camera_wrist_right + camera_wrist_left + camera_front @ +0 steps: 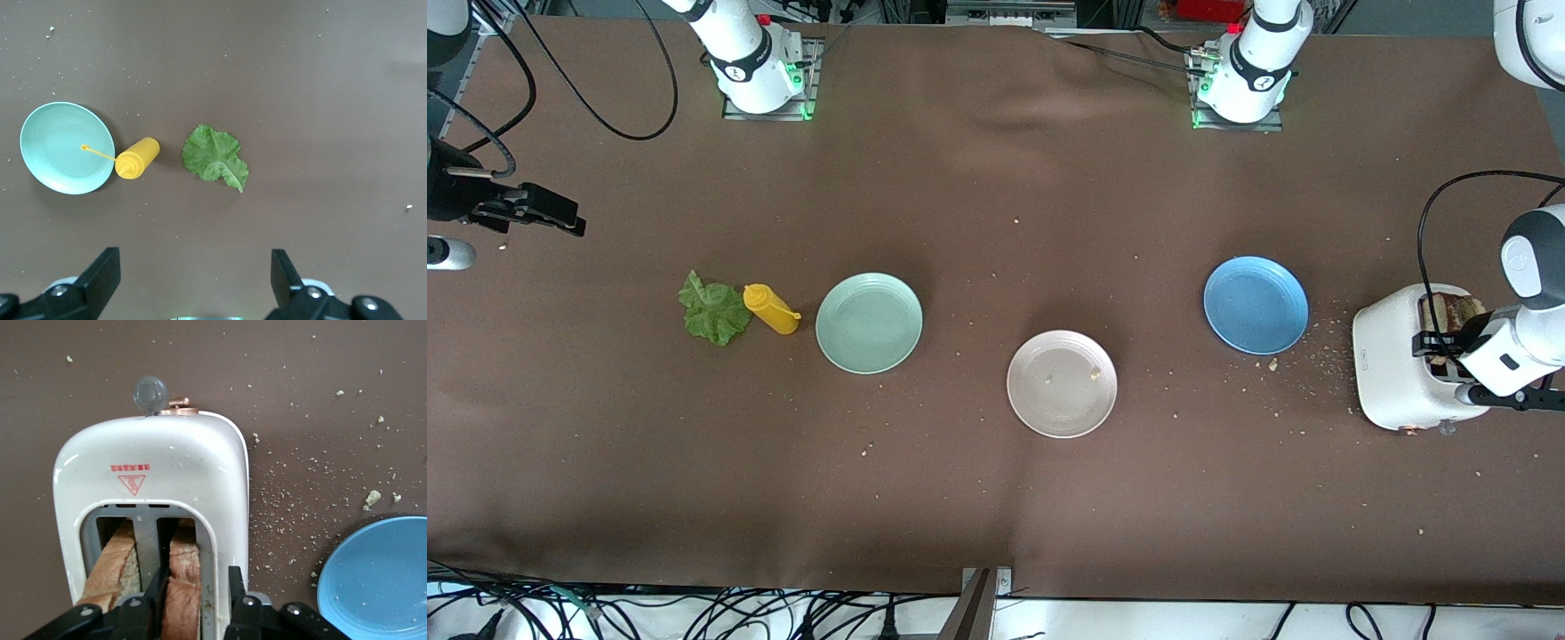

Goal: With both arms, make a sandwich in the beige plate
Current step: 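Lift the bread slice out of the toaster toward the beige plate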

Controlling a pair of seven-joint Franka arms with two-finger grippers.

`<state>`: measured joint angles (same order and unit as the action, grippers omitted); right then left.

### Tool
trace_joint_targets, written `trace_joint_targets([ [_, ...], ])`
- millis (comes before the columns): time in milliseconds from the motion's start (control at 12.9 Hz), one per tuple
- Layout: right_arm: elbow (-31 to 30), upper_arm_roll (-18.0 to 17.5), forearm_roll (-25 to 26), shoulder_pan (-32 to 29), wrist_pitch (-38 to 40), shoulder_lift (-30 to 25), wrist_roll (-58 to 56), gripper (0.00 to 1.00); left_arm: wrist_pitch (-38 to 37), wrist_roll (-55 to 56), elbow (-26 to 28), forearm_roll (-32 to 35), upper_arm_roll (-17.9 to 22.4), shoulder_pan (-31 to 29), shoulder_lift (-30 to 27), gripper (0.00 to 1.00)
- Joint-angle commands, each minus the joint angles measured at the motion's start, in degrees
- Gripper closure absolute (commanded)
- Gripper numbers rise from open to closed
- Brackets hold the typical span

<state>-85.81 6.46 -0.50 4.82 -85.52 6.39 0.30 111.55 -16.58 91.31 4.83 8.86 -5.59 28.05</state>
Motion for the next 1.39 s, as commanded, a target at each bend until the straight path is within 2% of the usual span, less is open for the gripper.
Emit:
trace_joint_targets([
  [0,1.0,0.1,-1.1,0.0,1.1,0.1,0.0,0.0,-1.8,-3.5,-1.2,2.0,-0.1,-0.4,0.9,1.0],
  [155,1.0,0.1,-1.1,0.0,1.1,0.1,-0.1,0.0,-5.4,-4.4,-4.4,4.2,-0.1,-0.3,0.5,1.0],
  [542,1.0,0.1,-1.1,0.0,1.1,0.1,-0.1,0.0,-24.8,-4.6,-21.3,3.3,-0.7,0.3,0.2,1.0],
  [696,1.0,0.1,-1.1,0.0,1.1,0.1,-0.1,0.0,-28.9,-4.6,-22.9,1.1,-4.0,1.0,0.1,1.0],
  [851,1.0,0.1,-1.1,0.0,1.1,0.1,-0.1,0.0,-29.0,-3.7,-22.1,-7.6,-7.8,1.5,1.3,1.0],
  [1083,1.0,0.1,-0.8,0.0,1.0,0.2,-0.4,0.0,-28.6,2.7,-22.5,-22.3,-8.3,8.1,7.4,1.0],
  [1315,0.9,0.0,-0.5,0.2,1.1,0.7,0.1,0.0,-20.4,9.5,-22.7,-36.5,-8.4,14.4,13.5,1.0],
])
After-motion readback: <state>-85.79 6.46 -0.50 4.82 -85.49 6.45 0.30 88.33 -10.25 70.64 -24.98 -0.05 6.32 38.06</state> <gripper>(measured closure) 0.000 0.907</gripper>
